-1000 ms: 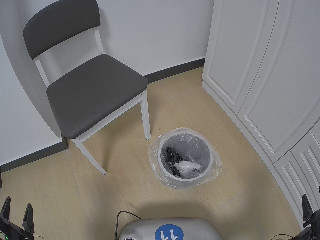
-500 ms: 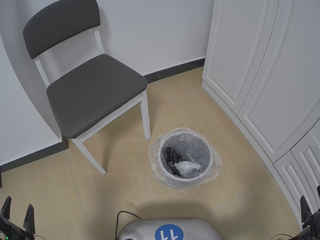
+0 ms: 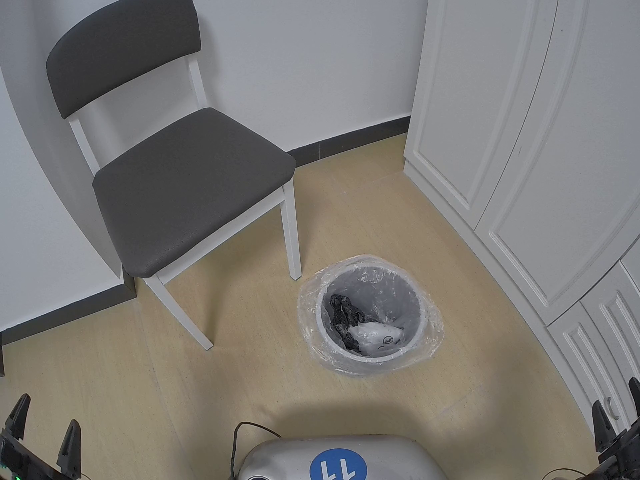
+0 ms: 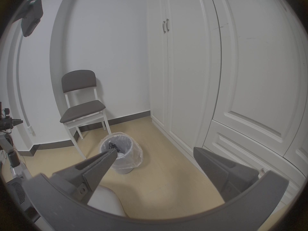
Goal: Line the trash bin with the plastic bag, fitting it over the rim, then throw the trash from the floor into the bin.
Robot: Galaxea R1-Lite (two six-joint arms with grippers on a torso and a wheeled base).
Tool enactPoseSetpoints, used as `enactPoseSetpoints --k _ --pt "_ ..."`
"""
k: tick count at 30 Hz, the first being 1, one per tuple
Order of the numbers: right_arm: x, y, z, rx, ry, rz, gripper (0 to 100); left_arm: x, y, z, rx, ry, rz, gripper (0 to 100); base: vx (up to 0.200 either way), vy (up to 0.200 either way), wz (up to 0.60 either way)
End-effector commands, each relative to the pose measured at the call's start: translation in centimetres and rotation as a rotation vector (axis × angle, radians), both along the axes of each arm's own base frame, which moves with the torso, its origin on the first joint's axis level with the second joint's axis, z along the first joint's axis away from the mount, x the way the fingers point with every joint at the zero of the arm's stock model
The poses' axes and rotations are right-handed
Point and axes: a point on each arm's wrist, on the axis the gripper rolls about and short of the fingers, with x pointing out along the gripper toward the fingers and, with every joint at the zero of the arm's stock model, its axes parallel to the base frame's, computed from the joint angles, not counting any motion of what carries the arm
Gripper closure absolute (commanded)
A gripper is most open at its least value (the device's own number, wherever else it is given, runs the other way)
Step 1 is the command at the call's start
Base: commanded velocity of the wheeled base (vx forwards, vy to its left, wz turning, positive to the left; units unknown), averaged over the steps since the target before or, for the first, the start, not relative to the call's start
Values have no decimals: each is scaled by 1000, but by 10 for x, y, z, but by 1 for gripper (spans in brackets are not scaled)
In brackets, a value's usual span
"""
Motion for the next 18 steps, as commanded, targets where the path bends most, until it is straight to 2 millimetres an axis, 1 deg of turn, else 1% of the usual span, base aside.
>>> enactPoseSetpoints --k 1,18 --pt "0 0 -5 2 2 2 0 0 0 -5 1 7 -2 0 0 0 0" --pt "0 0 -5 0 2 3 0 0 0 -5 1 7 2 0 0 0 0"
